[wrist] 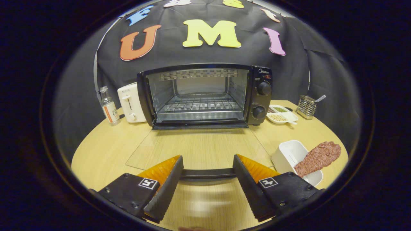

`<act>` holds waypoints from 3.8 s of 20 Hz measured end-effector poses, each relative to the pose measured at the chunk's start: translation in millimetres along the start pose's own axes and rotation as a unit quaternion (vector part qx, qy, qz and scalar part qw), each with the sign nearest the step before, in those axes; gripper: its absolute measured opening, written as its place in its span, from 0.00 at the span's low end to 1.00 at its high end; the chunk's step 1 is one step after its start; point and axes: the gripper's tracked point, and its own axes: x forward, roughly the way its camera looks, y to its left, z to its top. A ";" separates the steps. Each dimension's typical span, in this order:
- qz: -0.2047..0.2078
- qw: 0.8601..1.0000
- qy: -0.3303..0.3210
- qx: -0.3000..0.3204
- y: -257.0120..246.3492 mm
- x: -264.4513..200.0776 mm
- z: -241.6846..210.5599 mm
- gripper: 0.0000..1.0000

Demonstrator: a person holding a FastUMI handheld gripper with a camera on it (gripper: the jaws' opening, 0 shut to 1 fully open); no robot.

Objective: Open the toaster oven, put the food inside, and close the toaster oven door.

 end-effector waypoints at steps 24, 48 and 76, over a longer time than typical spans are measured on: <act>0.097 0.990 0.083 -0.063 -232.2 -103.0 60.4 0.92; 0.205 0.964 0.160 0.046 -229.5 -130.8 26.9 0.09; 0.093 0.993 -0.060 -0.035 -13.2 -64.4 105.0 0.09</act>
